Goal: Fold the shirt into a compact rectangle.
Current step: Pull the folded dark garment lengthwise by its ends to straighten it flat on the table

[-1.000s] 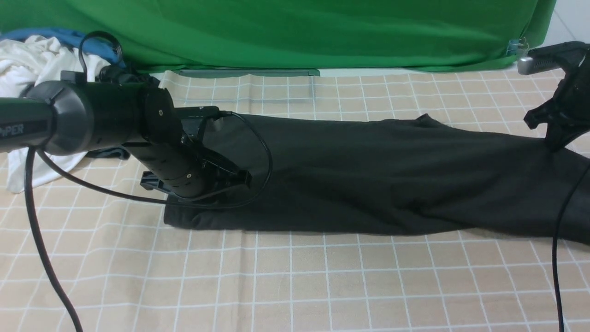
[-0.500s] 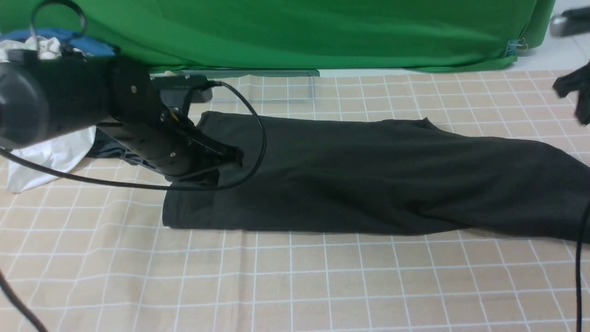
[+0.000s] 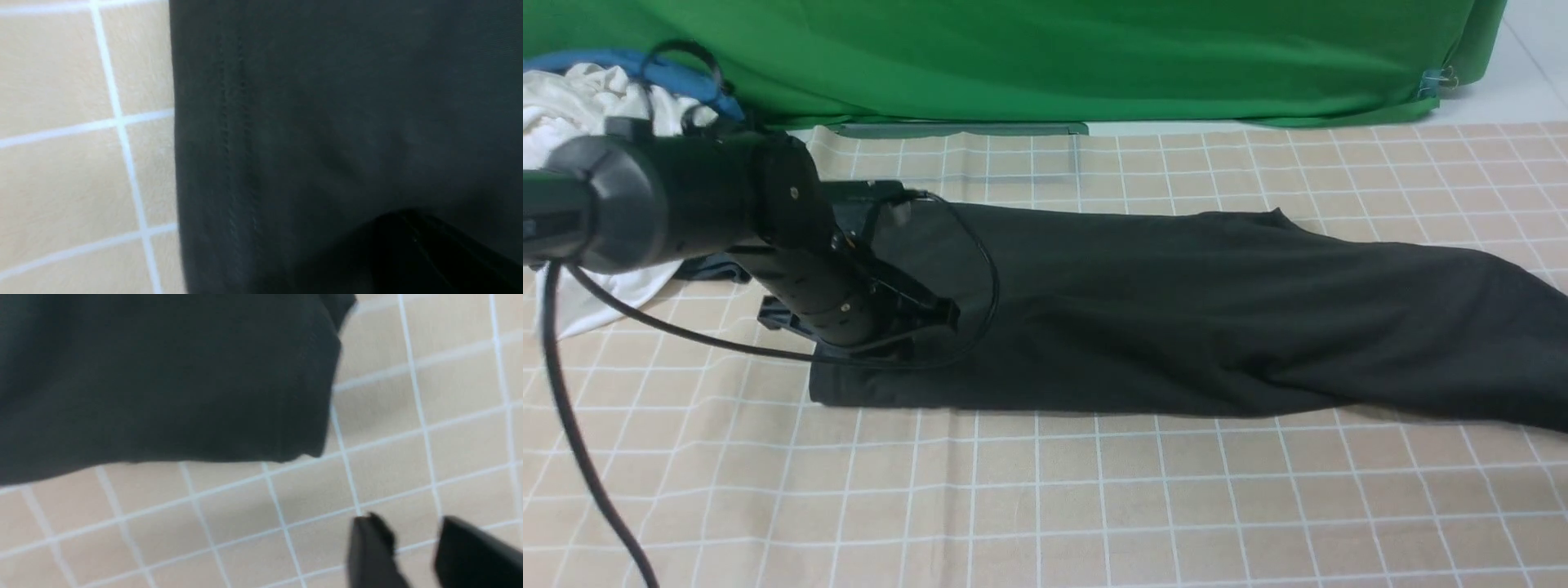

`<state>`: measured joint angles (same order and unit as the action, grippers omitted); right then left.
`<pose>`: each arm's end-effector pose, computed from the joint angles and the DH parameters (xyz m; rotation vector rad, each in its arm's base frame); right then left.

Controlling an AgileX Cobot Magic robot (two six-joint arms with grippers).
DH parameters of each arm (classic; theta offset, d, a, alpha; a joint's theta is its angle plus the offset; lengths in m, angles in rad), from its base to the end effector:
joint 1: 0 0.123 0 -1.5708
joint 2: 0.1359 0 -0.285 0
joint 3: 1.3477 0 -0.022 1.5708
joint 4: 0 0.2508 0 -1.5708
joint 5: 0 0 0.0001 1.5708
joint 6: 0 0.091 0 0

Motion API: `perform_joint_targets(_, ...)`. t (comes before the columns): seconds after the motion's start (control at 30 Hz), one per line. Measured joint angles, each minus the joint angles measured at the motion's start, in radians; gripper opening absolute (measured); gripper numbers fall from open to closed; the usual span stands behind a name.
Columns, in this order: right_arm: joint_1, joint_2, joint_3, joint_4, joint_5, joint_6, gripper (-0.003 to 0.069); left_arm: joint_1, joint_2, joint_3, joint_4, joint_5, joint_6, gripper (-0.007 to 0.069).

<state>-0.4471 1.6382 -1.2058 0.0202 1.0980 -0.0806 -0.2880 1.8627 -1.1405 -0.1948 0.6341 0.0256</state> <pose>0.2825 -0.1336 0.2477 0.5611 2.9608 -0.0232 0.3429 -0.1125 0.1652 0.2477 2.8401 -0.2535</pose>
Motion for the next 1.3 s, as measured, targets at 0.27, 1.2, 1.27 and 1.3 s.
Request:
perform_joint_targets(0.27, -0.013, 0.072, 0.086, 0.062, -0.173, 0.0, 0.061, 0.003, 0.016, -0.008, -0.014, -0.007, 0.0, 0.0019)
perform_joint_targets(1.2, 0.005, 0.216, -0.095, 0.023, -0.126, -0.134, 0.0052, 0.004, 0.016, -0.008, -0.023, -0.011, 0.0, 0.0019)
perform_joint_targets(1.27, 0.005, 0.217, -0.095, -0.001, -0.124, -0.134, 0.0052, 0.004, 0.016, -0.008, -0.023, -0.011, 0.002, 0.0019)
perform_joint_targets(1.3, 0.005, 0.218, -0.095, -0.007, -0.124, -0.134, 0.0052, 0.004, 0.016, -0.008, -0.023, -0.011, 0.003, 0.0019)
